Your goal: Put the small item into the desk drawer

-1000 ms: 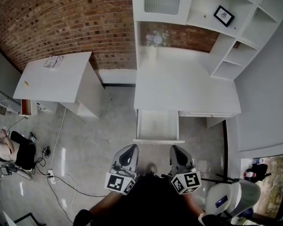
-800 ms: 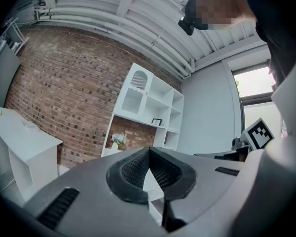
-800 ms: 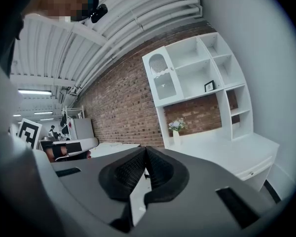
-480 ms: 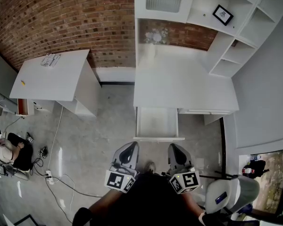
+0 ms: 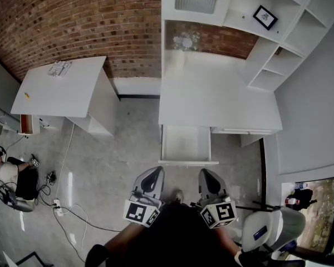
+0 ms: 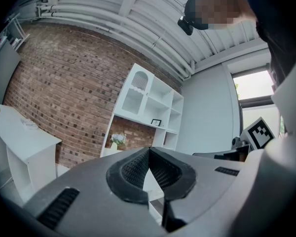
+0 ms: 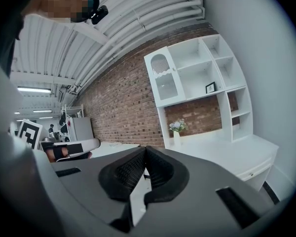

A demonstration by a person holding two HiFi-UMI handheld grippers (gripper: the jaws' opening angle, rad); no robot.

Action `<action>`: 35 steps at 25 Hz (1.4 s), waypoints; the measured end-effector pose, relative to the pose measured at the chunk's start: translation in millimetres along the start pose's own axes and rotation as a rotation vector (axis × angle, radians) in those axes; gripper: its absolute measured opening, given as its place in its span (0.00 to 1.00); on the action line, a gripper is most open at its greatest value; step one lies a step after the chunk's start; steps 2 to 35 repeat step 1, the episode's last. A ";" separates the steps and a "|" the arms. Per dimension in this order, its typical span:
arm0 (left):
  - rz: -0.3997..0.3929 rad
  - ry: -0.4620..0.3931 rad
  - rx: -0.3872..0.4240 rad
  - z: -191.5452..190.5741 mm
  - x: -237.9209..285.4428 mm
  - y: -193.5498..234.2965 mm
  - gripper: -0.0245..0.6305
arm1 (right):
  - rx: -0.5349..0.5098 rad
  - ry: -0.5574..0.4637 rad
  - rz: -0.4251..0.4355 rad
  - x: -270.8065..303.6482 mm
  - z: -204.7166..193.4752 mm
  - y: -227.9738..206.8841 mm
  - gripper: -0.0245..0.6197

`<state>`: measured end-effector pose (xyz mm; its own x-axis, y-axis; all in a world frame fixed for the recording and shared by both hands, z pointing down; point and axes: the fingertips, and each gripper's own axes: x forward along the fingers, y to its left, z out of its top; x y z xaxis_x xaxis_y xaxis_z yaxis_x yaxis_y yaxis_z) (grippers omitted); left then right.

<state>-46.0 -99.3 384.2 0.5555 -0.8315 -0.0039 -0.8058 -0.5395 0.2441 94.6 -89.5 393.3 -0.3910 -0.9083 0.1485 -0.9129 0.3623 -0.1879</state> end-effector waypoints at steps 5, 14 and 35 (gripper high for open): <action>-0.002 0.002 -0.001 -0.4 0.2 0.8 0.07 | -0.002 0.001 -0.002 0.5 0.5 0.5 0.06; -0.002 0.002 -0.001 -0.4 0.2 0.8 0.07 | -0.002 0.001 -0.002 0.5 0.5 0.5 0.06; -0.002 0.002 -0.001 -0.4 0.2 0.8 0.07 | -0.002 0.001 -0.002 0.5 0.5 0.5 0.06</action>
